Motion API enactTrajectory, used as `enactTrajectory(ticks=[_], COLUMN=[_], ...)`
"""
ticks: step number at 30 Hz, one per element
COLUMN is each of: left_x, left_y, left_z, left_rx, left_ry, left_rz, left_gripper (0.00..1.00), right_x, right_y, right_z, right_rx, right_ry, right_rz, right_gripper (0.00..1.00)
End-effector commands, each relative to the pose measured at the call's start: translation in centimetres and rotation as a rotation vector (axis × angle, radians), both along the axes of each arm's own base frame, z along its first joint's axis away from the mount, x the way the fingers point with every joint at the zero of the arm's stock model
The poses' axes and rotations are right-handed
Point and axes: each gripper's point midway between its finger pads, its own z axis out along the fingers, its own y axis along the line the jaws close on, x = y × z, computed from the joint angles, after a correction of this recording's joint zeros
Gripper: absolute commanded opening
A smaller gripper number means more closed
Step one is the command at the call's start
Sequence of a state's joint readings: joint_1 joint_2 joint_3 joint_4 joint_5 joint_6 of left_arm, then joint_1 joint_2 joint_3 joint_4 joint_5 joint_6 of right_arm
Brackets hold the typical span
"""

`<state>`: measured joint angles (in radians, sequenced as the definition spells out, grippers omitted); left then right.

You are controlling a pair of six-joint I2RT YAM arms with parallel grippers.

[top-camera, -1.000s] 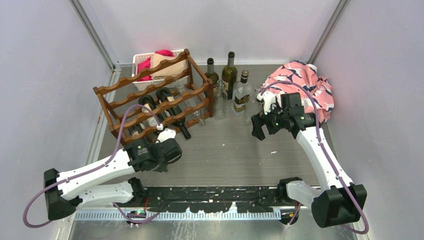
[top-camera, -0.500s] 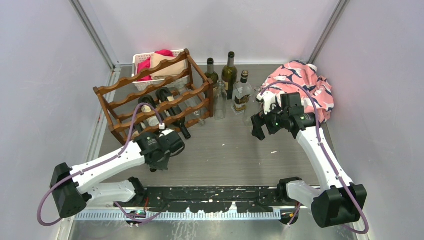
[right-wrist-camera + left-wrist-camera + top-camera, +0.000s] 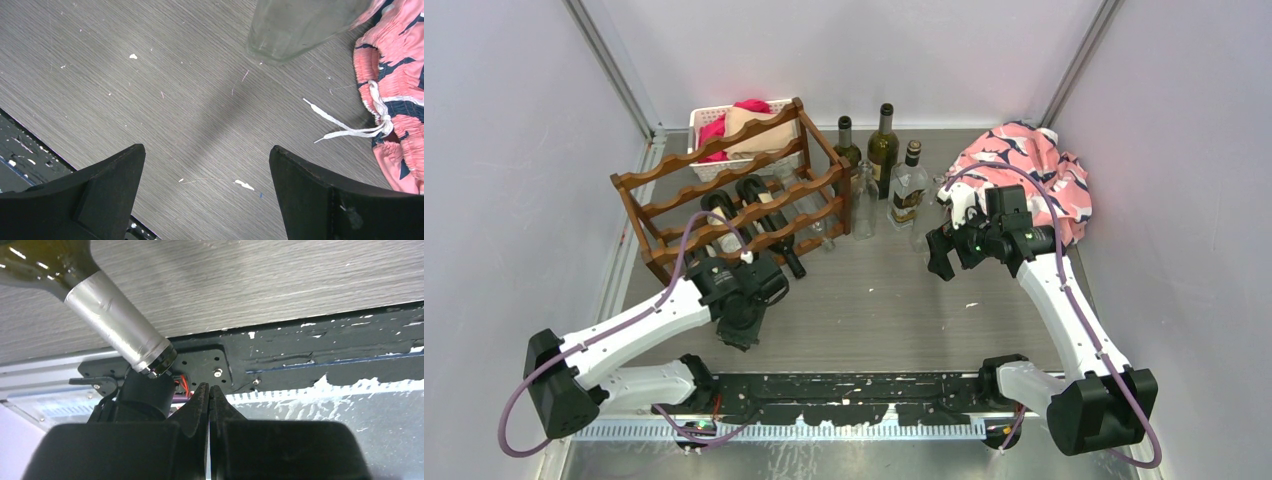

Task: Put the wine bottle on the wine rack
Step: Place the wine bottle in the wine rack.

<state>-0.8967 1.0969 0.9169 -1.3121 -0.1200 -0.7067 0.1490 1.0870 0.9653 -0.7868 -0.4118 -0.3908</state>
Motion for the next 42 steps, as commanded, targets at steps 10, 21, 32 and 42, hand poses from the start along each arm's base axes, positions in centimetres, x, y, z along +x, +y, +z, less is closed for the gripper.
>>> enactTrajectory(ticks=[10, 21, 32, 42], left_x=[3.7, 6.9, 5.2, 5.3], left_y=[2.4, 0.4, -12.9, -21.6], left_z=[0.2, 1.9, 14.1, 21.2], left_rx=[0.115, -0.079, -1.041, -1.329], left_ry=[-0.089, -0.220, -0.434, -0.892], left_rz=[0.050, 0.095, -0.319, -0.719], left_gripper=[0.00, 0.00, 0.59, 0.92], right_x=[0.5, 0.3, -0.7, -3.0], right_y=[0.2, 0.2, 1.8, 3.6], right_z=[0.7, 0.9, 2.5, 11.8], right_rx=[-0.009, -0.004, 0.078, 0.208], right_ry=[-0.046, -0.052, -0.067, -0.132], right_rz=[0.017, 0.022, 0.095, 0.157], right_gripper=[1.00, 1.00, 1.00, 1.00])
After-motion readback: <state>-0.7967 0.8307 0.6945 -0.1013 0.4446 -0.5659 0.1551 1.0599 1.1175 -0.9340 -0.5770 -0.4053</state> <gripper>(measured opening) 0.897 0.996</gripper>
